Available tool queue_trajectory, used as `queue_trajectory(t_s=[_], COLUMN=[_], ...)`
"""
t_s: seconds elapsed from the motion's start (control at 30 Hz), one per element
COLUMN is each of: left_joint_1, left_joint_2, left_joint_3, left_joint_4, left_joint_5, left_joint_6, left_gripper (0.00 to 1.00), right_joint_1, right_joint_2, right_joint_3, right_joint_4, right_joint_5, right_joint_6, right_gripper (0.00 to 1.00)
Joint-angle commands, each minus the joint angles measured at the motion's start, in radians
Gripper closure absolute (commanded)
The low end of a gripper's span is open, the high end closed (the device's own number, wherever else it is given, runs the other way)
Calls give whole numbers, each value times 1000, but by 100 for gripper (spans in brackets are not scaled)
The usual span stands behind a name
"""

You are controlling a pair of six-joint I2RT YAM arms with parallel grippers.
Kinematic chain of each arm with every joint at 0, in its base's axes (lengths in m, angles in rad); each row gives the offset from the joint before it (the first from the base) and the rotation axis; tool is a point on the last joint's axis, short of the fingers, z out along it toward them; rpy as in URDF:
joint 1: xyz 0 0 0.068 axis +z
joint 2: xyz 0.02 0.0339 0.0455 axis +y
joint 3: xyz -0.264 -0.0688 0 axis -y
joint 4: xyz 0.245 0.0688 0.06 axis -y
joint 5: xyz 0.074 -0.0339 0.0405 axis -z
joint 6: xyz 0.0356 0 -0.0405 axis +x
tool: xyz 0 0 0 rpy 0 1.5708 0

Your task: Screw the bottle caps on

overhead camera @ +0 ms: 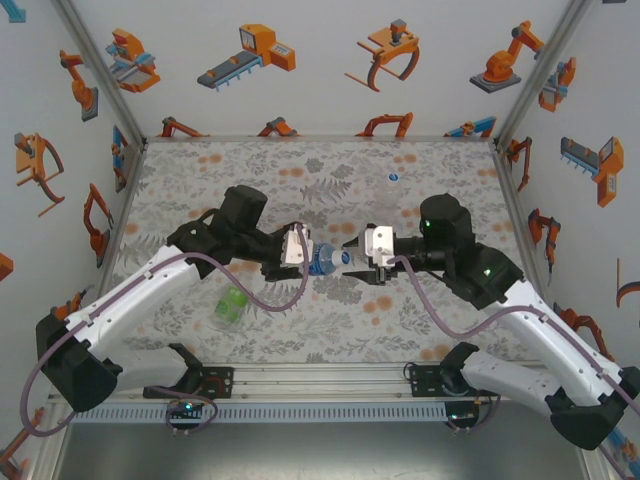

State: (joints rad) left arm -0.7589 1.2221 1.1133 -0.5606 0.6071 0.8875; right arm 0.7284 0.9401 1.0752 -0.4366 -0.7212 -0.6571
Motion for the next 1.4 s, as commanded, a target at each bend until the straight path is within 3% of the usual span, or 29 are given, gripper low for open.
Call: queue_trajectory(t_s=[0.0,0.63,0.8,0.87,1.0,1.1,1.2,1.3,1.37], left_joint_1=[-9,-15,-16,-16,-17,-16,-17,-17,-16], left_joint_2=[-15,-27,-25,-23,-6,7,14,22,34], left_joint_3=[12,6,7,10,12,7,-8,-18,-19], left_joint_4=[-28,-39,-39,-39,-24,1,39,82,98], left_joint_5=[45,43,38,31,-5,-38,-73,-114,-138], left_joint_6=[11,7,13,16,3,-13,-24,-40,-49], left_gripper=[100,100,100,100,100,100,100,100,100], right_joint_1=[6,6,6,6,6,6,6,6,6], right_joint_2=[3,8,8,9,-2,-1,9,19,8], right_joint_3=[-4,-37,-41,-51,-113,-129,-101,-63,-70], right_joint_4=[41,67,87,133,305,317,186,8,-17], right_joint_5=[-44,-2,11,47,190,334,476,581,596], right_joint_6=[-43,-19,36,144,598,981,1326,1602,1743], right_gripper=[52,63,74,81,100,100,100,100,100])
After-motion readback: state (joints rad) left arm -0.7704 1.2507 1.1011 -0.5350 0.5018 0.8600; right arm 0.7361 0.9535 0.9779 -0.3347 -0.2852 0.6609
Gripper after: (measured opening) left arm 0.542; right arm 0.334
